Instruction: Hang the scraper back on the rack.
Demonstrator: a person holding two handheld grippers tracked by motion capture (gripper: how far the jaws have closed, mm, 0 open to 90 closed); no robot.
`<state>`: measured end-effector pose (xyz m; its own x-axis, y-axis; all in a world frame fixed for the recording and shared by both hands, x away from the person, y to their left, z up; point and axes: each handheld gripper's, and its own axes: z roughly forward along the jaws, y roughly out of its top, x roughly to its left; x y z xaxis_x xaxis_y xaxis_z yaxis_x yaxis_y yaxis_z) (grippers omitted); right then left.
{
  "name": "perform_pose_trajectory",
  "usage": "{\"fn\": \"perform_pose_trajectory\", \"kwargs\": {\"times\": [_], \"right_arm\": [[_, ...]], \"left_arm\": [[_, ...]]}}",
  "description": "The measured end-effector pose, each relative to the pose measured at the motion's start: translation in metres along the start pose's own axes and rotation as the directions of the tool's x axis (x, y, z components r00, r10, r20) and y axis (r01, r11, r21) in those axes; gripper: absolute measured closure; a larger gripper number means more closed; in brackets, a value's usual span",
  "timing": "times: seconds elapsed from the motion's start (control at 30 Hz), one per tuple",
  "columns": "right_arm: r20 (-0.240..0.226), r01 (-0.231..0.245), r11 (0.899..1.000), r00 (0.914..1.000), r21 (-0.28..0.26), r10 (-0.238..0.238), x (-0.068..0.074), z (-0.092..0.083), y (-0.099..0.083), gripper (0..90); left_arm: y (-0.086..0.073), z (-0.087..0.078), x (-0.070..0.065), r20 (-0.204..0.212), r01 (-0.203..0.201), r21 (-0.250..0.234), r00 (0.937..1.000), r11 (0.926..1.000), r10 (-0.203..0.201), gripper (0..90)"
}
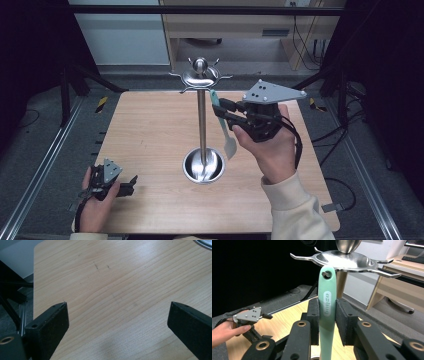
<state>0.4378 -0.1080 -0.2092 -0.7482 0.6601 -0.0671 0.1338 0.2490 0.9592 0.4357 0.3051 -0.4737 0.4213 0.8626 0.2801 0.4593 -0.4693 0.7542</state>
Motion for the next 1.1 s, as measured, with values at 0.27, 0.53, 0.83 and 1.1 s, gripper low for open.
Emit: {"fn": "perform_pose_trajectory", "kwargs": {"times": [0.27, 0.53, 0.83, 1.1], "right_arm": [[0.002, -0.015, 1.000, 0.9999, -0.004, 0.015, -0.0005, 0.0069, 0.0004, 74.1], [0.003, -0.022, 1.000, 0.9997, -0.022, 0.022, -0.0010, 0.0092, -0.0025, 74.0], [-0.002, -0.023, 0.999, 0.9997, -0.039, 0.023, -0.0016, 0.0090, -0.0051, 73.9], [0.003, -0.021, 0.999, 0.9998, -0.041, 0.021, -0.0014, 0.0066, -0.0058, 73.2]], "left_arm": [[-0.0001, -0.0001, -0.0001, -0.001, -0.001, 0.000, 1.0000, 1.0000, 0.001, 3.4], [-0.0004, -0.0015, 0.0009, -0.008, 0.000, -0.003, 1.0000, 1.0000, 0.000, 3.3], [-0.0004, -0.0036, 0.0017, -0.018, 0.002, -0.004, 0.9998, 1.0000, -0.002, 3.3], [-0.0012, -0.0032, 0.0020, -0.013, 0.001, -0.002, 0.9999, 1.0000, -0.001, 3.3]]}}
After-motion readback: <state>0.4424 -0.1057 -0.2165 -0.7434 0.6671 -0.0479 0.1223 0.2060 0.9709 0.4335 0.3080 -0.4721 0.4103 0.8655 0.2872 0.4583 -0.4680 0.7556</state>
